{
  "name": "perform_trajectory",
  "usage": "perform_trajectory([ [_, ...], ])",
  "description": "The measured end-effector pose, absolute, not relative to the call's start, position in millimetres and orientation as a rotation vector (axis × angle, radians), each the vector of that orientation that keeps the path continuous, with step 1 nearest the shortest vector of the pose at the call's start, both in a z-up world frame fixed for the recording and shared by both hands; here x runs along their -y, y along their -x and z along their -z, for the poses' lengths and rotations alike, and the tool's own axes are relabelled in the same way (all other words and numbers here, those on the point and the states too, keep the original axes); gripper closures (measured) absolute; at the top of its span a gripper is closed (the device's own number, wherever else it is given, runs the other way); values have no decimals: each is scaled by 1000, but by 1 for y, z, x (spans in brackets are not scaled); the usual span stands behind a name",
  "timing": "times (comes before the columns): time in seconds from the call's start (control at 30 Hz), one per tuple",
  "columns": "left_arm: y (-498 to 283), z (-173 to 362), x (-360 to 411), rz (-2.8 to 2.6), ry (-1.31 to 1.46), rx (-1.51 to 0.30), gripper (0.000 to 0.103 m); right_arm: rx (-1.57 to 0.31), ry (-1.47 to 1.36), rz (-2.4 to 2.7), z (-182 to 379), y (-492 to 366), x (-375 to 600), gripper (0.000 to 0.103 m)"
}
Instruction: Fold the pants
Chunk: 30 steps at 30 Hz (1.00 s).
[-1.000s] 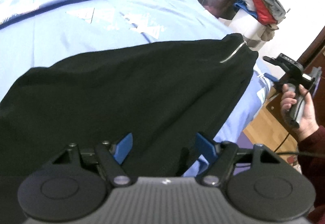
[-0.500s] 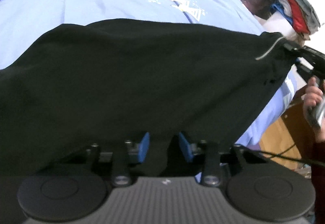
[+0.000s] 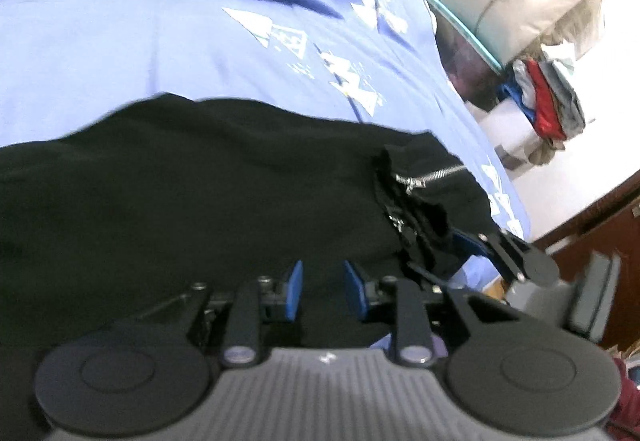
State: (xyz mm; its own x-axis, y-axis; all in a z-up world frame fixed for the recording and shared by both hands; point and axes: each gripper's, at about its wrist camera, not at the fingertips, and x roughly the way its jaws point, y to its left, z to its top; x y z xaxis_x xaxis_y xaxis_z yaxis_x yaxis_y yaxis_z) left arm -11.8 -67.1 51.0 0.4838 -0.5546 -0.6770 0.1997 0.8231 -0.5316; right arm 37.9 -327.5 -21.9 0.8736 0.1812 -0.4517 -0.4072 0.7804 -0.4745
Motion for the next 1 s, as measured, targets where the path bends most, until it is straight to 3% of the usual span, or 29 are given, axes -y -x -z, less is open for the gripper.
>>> perform_trajectory([
  [0.1, 31, -59, 34, 452, 435, -909, 75, -347, 607, -398, 6, -8, 319, 36],
  [0.17, 42, -66, 7, 420, 459, -872, 75, -324, 510, -438, -12, -1, 328, 41],
  [0.23, 57, -70, -19, 369, 485, -835, 74, -333, 346, -430, -25, -7, 341, 52],
  [0.27, 66, -73, -32, 335, 499, -815, 74, -352, 280, -412, -28, -15, 347, 61],
  [0.33, 85, -75, -61, 255, 531, -780, 72, -436, 154, -349, -19, -37, 358, 69],
  [0.43, 115, -75, -108, 115, 585, -735, 68, -607, 162, -205, 6, -64, 357, 67],
  [0.57, 165, -73, -172, -72, 682, -641, 45, -491, 155, -230, -31, -32, 332, 67],
  [0.67, 180, -54, -202, -123, 801, -621, 39, -484, 14, -367, -52, -25, 310, 67],
  [0.73, 177, -33, -211, -112, 911, -628, 28, -569, -94, -474, -50, -38, 285, 70],
  [0.8, 168, -16, -210, -99, 968, -646, 11, -699, -193, -584, -39, -51, 251, 81],
  [1.0, 139, 17, -209, -81, 1010, -657, 3, -980, -223, -806, 1, -73, 114, 81],
])
